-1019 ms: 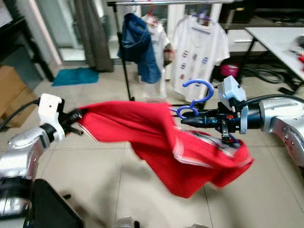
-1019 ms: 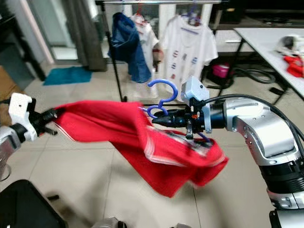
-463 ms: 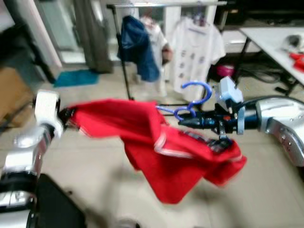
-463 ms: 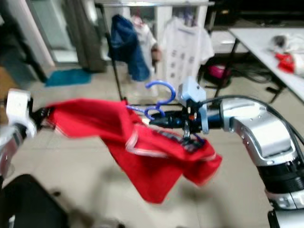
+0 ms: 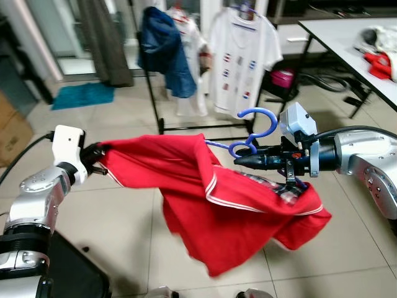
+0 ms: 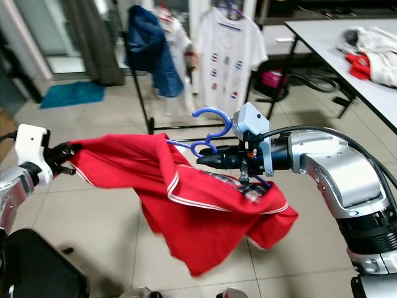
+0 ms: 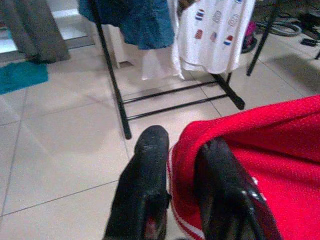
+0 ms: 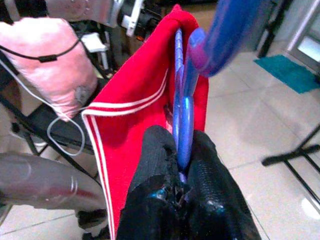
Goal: Hang hanger
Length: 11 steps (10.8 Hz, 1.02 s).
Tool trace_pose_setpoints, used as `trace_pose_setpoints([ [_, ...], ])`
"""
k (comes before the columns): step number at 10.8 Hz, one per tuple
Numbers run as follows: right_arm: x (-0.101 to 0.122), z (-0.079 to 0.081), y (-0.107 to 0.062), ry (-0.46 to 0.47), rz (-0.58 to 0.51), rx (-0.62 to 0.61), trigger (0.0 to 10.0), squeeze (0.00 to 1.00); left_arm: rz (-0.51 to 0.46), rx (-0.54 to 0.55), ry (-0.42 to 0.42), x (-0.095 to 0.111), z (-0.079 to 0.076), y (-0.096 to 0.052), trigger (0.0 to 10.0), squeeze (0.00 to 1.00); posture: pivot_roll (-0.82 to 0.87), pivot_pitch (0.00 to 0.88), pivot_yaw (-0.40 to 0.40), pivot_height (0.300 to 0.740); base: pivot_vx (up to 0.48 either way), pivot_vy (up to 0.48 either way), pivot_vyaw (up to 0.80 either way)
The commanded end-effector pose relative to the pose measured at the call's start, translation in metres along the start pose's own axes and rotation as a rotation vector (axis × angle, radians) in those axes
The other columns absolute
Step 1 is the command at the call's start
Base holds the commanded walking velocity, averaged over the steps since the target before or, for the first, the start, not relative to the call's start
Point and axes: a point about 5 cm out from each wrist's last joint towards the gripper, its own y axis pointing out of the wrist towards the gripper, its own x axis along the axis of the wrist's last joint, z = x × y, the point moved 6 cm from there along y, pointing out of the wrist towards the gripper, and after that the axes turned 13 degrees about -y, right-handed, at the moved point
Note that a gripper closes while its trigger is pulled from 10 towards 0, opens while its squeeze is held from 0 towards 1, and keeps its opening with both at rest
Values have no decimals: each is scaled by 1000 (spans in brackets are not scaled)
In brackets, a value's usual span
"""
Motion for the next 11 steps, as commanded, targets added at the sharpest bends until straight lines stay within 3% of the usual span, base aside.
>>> trace_pose_setpoints([
  [1, -5, -8, -5, -6, 45, -53, 10000, 0, 23, 18, 12, -3, 9, -6, 10000, 1000, -137, 55, 78, 740, 0, 0, 0],
  [2, -14, -18, -5, 1, 91, -117, 10000, 0, 35, 25, 42, -2, 16, -11, 10000, 1000, -137, 55, 78, 740, 0, 0, 0],
  [4, -26, -22, 1, -9, 153, -148, 10000, 0, 76, 32, 146, 11, 26, -15, 10000, 1000, -137, 52, 76, 740, 0, 0, 0],
  [7, -28, -32, 7, 25, 150, -224, 10000, 0, 177, -83, 302, 3, 12, -15, 10000, 1000, -137, 51, 78, 740, 0, 0, 0],
  [8, -26, -37, 6, 54, 132, -253, 10000, 0, 177, -67, 406, -1, 14, -14, 10000, 1000, -137, 51, 78, 740, 0, 0, 0],
  [9, -23, -37, 6, 70, 106, -253, 10000, 0, 161, -47, 437, 0, 16, -13, 10000, 1000, -137, 51, 78, 740, 0, 0, 0],
  [10, -14, -31, 5, 70, 55, -210, 10000, 0, 67, -78, 246, 7, 11, -10, 10000, 1000, -145, 53, 76, 740, 0, 0, 0],
  [11, -13, -27, 3, 59, 50, -184, 10000, 0, 90, -79, 282, -1, 11, -10, 10000, 1000, -148, 54, 68, 740, 0, 0, 0],
])
